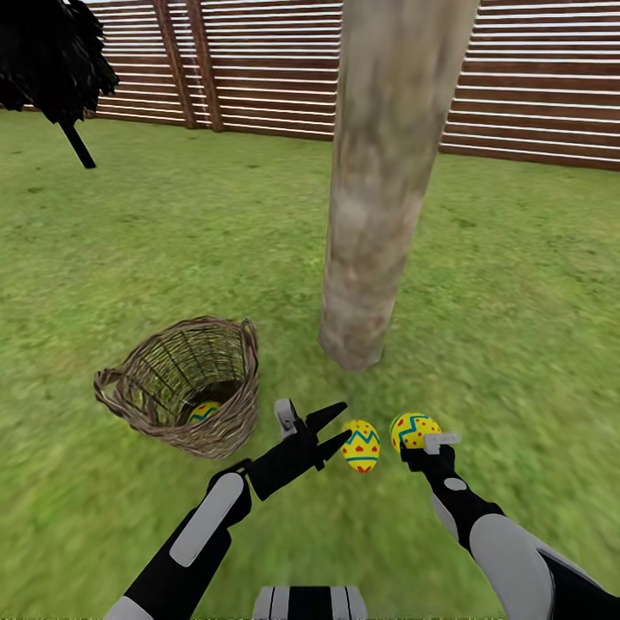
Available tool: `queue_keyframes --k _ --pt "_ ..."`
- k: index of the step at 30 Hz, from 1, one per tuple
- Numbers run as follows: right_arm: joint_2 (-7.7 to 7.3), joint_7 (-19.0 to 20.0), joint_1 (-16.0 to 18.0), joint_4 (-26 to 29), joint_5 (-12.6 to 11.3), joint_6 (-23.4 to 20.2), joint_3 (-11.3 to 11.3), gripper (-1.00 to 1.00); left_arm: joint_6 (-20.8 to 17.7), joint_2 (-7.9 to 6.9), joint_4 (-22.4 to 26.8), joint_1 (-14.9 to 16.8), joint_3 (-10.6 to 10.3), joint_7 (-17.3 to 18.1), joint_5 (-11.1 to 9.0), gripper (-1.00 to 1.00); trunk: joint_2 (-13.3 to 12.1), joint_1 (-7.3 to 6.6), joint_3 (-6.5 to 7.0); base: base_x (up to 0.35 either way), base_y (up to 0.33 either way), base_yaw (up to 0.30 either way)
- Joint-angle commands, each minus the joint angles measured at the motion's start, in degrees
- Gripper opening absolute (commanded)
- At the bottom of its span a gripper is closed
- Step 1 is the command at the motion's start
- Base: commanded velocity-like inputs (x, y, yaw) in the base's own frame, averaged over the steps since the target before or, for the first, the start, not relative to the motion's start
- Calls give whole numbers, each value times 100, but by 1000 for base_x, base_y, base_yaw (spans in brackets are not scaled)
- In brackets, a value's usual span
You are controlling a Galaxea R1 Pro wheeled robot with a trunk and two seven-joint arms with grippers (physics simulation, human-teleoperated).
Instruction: Take the three Easter eggs out of the wicker basket on the lawn in the garden, then place them on the lawn next to a single tree (choose any tree) so that all three eggs are next to the same tree and none are left in the basket.
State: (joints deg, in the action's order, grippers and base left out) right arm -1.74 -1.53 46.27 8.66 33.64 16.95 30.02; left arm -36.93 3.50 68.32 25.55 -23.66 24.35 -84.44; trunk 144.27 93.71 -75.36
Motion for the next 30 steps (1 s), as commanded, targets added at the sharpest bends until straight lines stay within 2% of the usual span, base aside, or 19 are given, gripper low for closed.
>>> queue_keyframes --k 1,16,19,26,30 --pt "-1 -14 5 -12 58 26 40 -100 -34 1 -3 3 1 0 -38 100 3 1 -26 0 0 0" --pt "-1 -10 5 -13 64 9 39 -100 -34 2 -4 3 -7 -7 -38 100 23 40 -359 0 0 0" --pt "3 -10 5 -13 64 3 39 -100 -34 2 -18 3 -5 -9 -37 100 23 40 -359 30 0 0" --pt "5 -11 5 -13 64 1 39 -100 -34 2 -21 3 -7 -16 -29 100 23 40 -359 300 0 0" --pt "-1 -11 5 -13 64 1 39 -100 -34 2 -13 3 -7 -10 -29 100 23 40 -359 79 0 0"
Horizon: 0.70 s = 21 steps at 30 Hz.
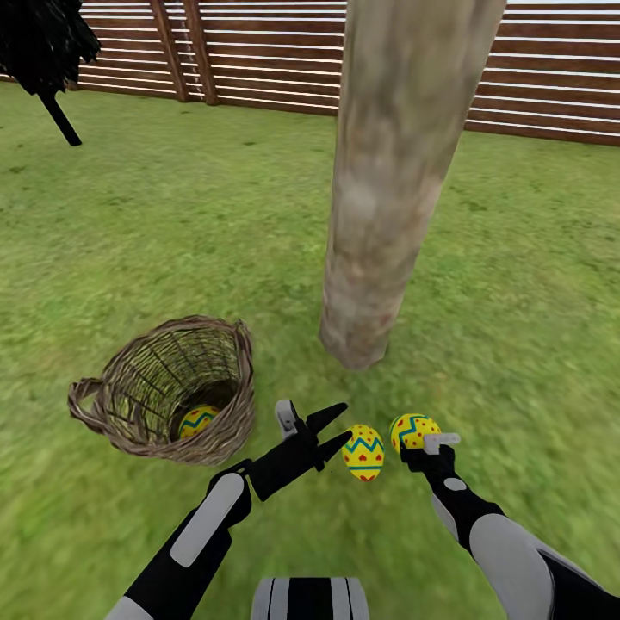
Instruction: Take the three Easter eggs out of the wicker basket on the lawn in the garden, then place them on the lawn next to a single tree (choose any tree) so that all three eggs are next to the same tree and none are left in the basket.
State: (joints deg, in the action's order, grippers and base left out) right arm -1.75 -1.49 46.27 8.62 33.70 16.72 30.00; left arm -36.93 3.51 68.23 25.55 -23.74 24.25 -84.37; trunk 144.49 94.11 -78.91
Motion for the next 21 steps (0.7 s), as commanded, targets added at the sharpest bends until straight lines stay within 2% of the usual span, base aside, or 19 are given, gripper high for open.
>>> queue_keyframes --k 1,12,18,21 --pt "1 -15 5 -10 58 24 41 -100 -33 1 -1 3 1 0 -36 100 3 2 -26 8 0 0" --pt "0 -14 5 6 55 29 41 -100 -33 1 6 3 1 1 -36 100 17 30 -269 1 0 0" --pt "0 -17 5 12 58 -2 41 -100 -33 1 6 3 1 9 -43 100 17 30 -269 11 0 0" --pt "0 -17 5 -6 58 -2 41 -100 -33 1 6 1 1 9 -45 100 17 30 -269 255 0 0"
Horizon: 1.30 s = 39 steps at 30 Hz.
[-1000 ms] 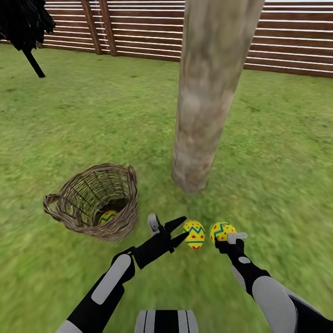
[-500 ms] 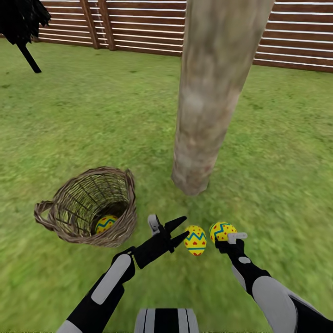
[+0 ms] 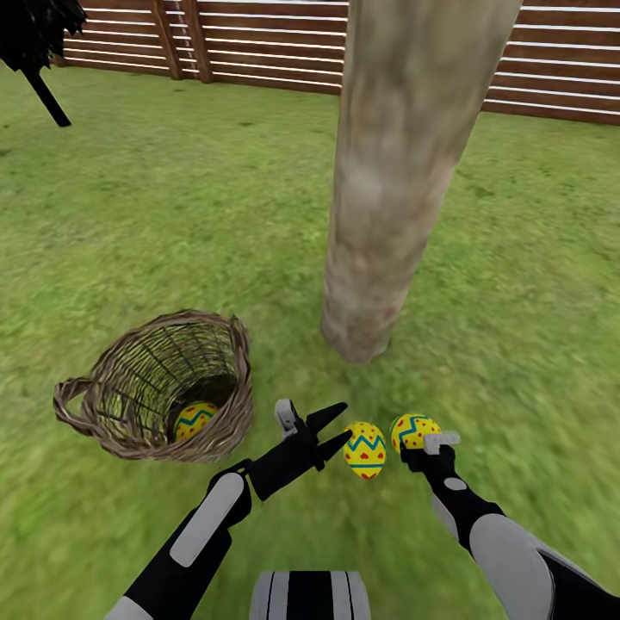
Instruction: Take the three Easter eggs out of the wicker basket on the lawn in the garden, then place them on the lawn next to a single tree (choose any tree) so that all three eggs are next to the same tree and none are left in the basket.
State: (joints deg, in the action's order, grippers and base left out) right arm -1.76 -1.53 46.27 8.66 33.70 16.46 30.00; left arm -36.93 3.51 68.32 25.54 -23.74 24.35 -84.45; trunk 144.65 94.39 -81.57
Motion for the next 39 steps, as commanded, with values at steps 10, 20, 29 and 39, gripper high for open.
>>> queue_keyframes --k 10,20,29,39 --pt "9 -6 5 -21 58 39 41 -100 -33 6 -3 4 1 0 -36 100 4 7 -48 62 0 0" --pt "9 -5 5 -5 58 50 41 -100 -33 64 -3 4 -157 0 -28 100 17 33 -269 0 0 0" --pt "9 -5 5 4 58 59 41 -100 -33 63 -3 4 -157 0 -28 100 28 54 -447 0 0 0" --pt "105 -1 5 15 67 60 41 -100 -33 62 -11 4 -157 0 -29 100 28 54 -447 0 0 0"
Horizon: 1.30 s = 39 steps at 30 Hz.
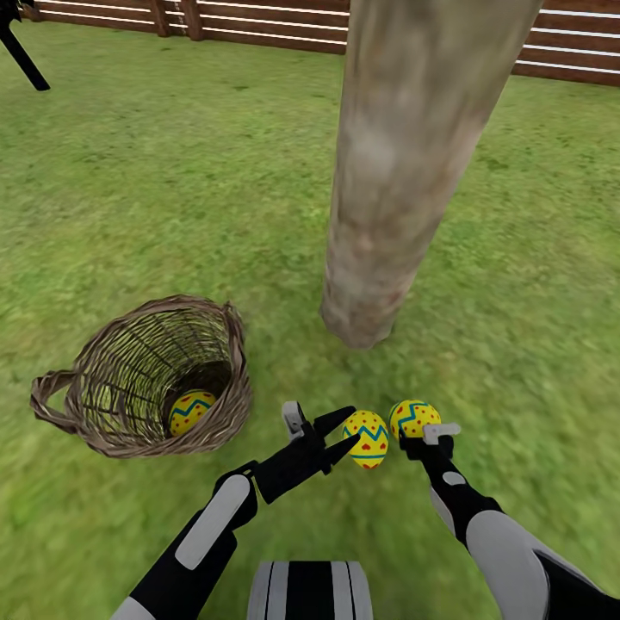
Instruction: Take the three Easter eggs out of the wicker basket on the lawn in the garden, then place them on the lawn next to a single tree (choose any tree) so that all three eggs are next to the same tree and none are left in the basket.
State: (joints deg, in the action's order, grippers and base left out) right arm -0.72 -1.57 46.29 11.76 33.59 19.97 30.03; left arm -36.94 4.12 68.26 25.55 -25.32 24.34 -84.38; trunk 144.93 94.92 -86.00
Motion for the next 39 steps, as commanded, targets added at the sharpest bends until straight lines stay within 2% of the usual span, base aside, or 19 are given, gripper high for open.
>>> queue_keyframes --k 1,4,5,10,14,39 --pt "-1 7 3 -296 78 -295 38 -100 -33 1 -6 3 0 1 -36 100 0 1 -3 0 0 0" --pt "-6 0 3 -288 78 -300 38 -100 -33 1 -9 3 0 1 -36 100 0 1 -3 0 0 0" --pt "-7 0 3 -288 78 -300 38 100 -33 1 -10 3 0 1 -35 100 0 1 -3 0 0 0" --pt "-16 25 3 -288 71 -298 45 100 -33 1 -6 3 0 1 -34 100 4 9 -70 0 0 0" --pt "-16 26 3 -288 70 -300 44 100 -33 1 -13 3 0 1 -38 100 4 9 -70 0 0 0" --pt "-16 8 3 -279 61 -273 46 100 -33 10 -14 3 0 1 -36 100 -29 -55 484 0 0 0"
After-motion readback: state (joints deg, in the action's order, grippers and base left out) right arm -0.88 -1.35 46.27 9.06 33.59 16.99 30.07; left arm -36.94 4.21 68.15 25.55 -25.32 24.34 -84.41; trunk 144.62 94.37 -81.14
